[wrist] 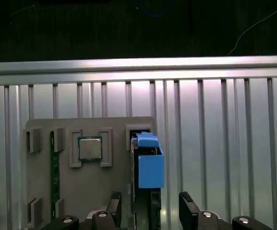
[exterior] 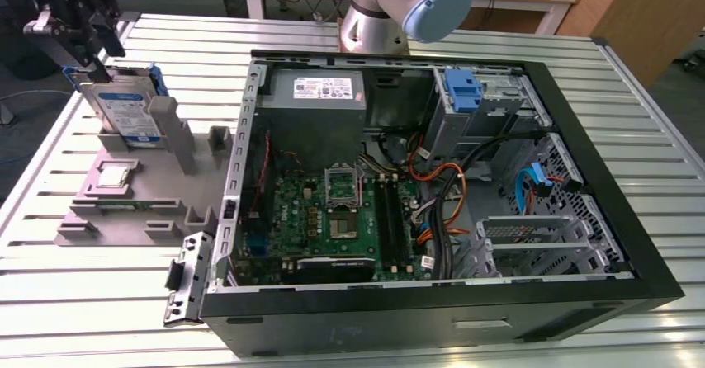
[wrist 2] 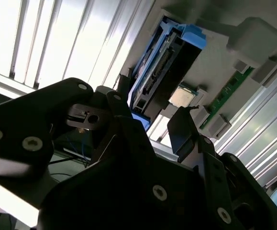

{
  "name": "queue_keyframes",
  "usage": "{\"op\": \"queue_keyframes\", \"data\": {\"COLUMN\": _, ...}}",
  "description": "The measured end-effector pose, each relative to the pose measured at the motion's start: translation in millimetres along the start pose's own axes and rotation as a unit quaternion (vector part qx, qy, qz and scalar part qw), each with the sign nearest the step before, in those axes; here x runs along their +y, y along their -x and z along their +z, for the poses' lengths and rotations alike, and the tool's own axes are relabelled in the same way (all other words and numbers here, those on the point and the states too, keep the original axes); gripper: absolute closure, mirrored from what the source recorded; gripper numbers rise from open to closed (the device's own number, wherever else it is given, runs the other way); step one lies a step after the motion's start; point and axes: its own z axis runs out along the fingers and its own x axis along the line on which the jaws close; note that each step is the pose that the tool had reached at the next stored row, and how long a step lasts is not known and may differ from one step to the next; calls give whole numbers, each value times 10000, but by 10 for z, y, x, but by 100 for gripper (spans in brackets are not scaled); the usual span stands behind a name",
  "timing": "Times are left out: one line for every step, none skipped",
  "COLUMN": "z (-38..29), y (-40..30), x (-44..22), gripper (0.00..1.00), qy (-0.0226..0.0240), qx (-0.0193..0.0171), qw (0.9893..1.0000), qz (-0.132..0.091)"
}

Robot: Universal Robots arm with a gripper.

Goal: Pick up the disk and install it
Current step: 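Pick up the disk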

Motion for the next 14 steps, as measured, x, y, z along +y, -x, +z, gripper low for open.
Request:
{"op": "queue_keyframes", "data": {"z": 7, "y": 0, "x": 1, "gripper": 41, "qy": 3, "qx": 0, "qw": 10000, "qz": -12}}
{"op": "queue_keyframes", "data": {"z": 14, "y": 0, "x": 1, "gripper": 41, "qy": 6, "qx": 0, "qw": 10000, "qz": -24}}
{"op": "queue_keyframes", "data": {"z": 20, "y": -1, "x": 2, "gripper": 41, "qy": 8, "qx": 0, "qw": 10000, "qz": -33}}
{"op": "queue_keyframes", "data": {"z": 27, "y": -1, "x": 2, "gripper": 41, "qy": 12, "qx": 1, "qw": 10000, "qz": -42}}
{"op": "queue_keyframes", "data": {"z": 35, "y": -1, "x": 3, "gripper": 41, "qy": 15, "qx": 1, "qw": 10000, "qz": -51}}
{"op": "queue_keyframes", "data": {"z": 40, "y": -1, "x": 3, "gripper": 41, "qy": 18, "qx": 1, "qw": 10000, "qz": -58}}
{"op": "queue_keyframes", "data": {"z": 42, "y": -1, "x": 3, "gripper": 41, "qy": 20, "qx": 1, "qw": 10000, "qz": -64}}
{"op": "queue_keyframes", "data": {"z": 42, "y": -1, "x": 3, "gripper": 41, "qy": 21, "qx": 2, "qw": 10000, "qz": -66}}
{"op": "queue_keyframes", "data": {"z": 42, "y": -1, "x": 3, "gripper": 41, "qy": 21, "qx": 2, "qw": 10000, "qz": -66}}
{"op": "queue_keyframes", "data": {"z": 43, "y": -1, "x": 3, "gripper": 41, "qy": 20, "qx": 1, "qw": 10000, "qz": -67}}
{"op": "queue_keyframes", "data": {"z": 44, "y": -1, "x": 3, "gripper": 41, "qy": 19, "qx": 1, "qw": 10000, "qz": -67}}
{"op": "queue_keyframes", "data": {"z": 44, "y": -1, "x": 3, "gripper": 41, "qy": 19, "qx": 1, "qw": 10000, "qz": -67}}
{"op": "queue_keyframes", "data": {"z": 44, "y": -1, "x": 3, "gripper": 41, "qy": 19, "qx": 1, "qw": 10000, "qz": -67}}
{"op": "queue_keyframes", "data": {"z": 48, "y": -1, "x": 3, "gripper": 41, "qy": 18, "qx": 0, "qw": 10000, "qz": -67}}
